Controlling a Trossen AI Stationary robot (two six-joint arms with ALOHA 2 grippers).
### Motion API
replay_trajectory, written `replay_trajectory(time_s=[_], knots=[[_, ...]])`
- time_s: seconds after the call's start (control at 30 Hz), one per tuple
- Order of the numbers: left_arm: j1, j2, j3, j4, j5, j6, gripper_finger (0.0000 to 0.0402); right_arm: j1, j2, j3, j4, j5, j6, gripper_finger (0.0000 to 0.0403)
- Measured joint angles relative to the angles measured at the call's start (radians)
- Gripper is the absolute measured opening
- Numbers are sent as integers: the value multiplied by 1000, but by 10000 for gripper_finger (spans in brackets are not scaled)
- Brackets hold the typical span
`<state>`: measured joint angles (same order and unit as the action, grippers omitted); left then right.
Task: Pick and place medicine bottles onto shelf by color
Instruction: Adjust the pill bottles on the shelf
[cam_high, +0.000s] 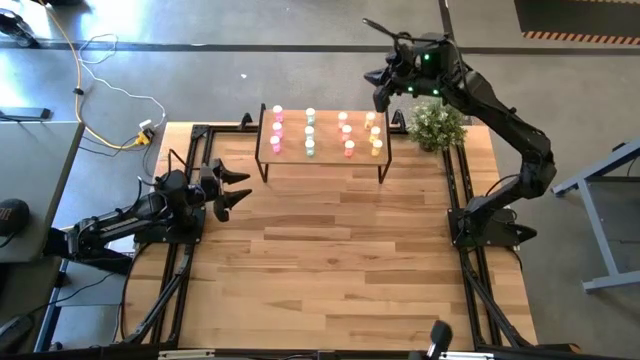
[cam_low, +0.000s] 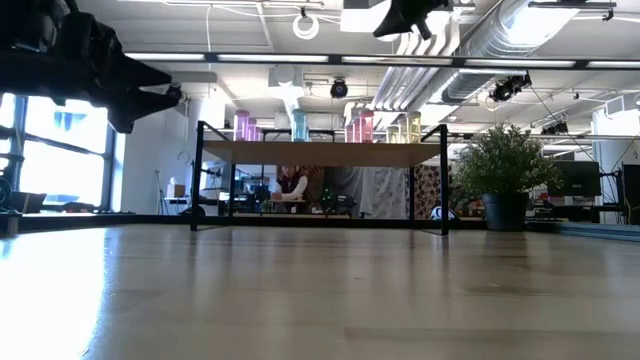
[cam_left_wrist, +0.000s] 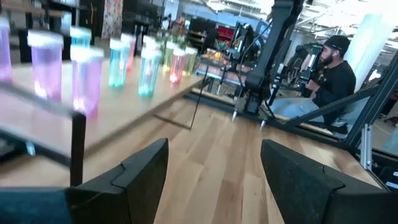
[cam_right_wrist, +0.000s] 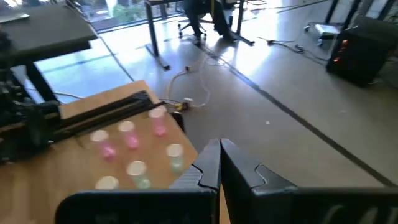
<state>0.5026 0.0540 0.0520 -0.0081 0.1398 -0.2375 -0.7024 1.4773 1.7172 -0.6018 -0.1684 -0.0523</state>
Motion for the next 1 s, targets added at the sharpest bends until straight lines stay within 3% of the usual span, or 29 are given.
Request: replay_trajectory(time_s=[0.13,0.3,0.57,0.7,1.0], knots=[[0,13,-28,15,-7,-48,245,-41,16,33,-29,1,-61,0],[1,22,-27,17,-17,-67,245,-84,112,240,-150,-1,-139,0],[1,25,-27,6,-20,-67,245,-125,334,537,-583,-17,-190,0],[1,25,-27,6,-20,-67,245,-114,406,545,-713,-96,-198,0],[1,25,-27,6,-20,-67,245,-69,488,510,-749,-101,-218,0]])
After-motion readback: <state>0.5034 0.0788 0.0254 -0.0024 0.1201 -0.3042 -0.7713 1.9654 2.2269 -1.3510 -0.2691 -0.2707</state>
